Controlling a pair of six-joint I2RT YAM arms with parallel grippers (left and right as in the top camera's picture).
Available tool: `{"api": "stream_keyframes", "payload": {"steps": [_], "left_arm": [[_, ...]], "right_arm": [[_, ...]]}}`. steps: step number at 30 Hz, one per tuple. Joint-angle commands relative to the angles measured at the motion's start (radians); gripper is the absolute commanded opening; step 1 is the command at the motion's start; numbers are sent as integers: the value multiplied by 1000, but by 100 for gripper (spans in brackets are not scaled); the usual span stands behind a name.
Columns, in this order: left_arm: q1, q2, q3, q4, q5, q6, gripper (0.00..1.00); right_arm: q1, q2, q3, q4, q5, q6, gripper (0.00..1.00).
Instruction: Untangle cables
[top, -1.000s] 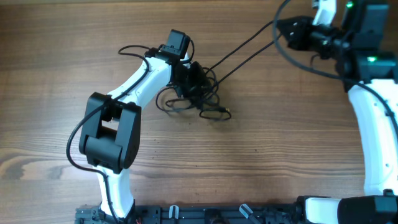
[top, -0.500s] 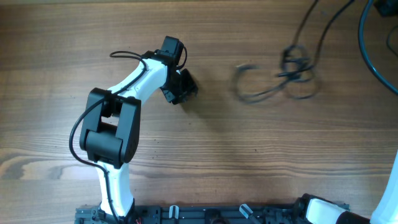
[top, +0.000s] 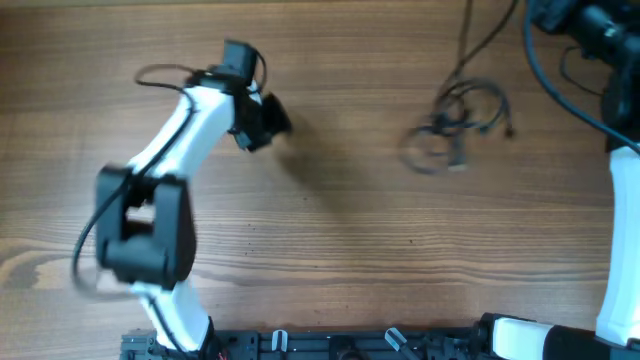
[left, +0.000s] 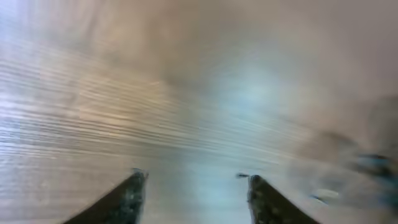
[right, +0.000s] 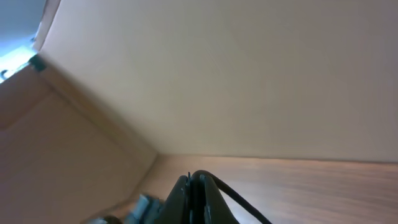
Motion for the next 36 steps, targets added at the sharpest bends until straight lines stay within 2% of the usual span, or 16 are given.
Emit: {"api": "stream_keyframes", "payload": {"steps": [1, 3, 7, 11, 17, 21, 22, 24, 27, 29, 33, 36], "left_arm": [[-15, -182, 46, 23, 126, 69, 70], [-25, -197, 46, 41, 190, 73, 75], [-42, -184, 45, 50, 278, 87, 75], [-72, -183, 45, 48, 276, 80, 73], [-116, -178, 11, 51, 173, -80, 76], [-144, -151, -7, 97, 175, -130, 78], [-151, -140, -9, 110, 176, -132, 79], [-165, -114, -9, 135, 176, -132, 79], [-166, -93, -9, 144, 175, -131, 79], [-157, -87, -9, 145, 171, -130, 79], [-152, -87, -9, 151, 164, -120, 79], [-160, -81, -9, 174, 156, -120, 79]], "right_arm": [[42, 13, 11, 11, -31, -15, 4], [52, 15, 11, 7, -43, -15, 4], [53, 16, 11, -12, -53, -14, 4], [53, 26, 11, -21, -53, -14, 4], [53, 42, 11, -25, -61, 5, 4], [53, 46, 11, -35, -71, 4, 5], [53, 46, 11, -41, -72, 4, 9], [53, 46, 11, -70, -71, 0, 31], [53, 48, 11, -174, -68, -35, 45], [53, 50, 5, -286, 3, -63, 52], [53, 56, -21, -422, 188, -119, 56], [53, 69, -31, -472, 249, -150, 57]]}}
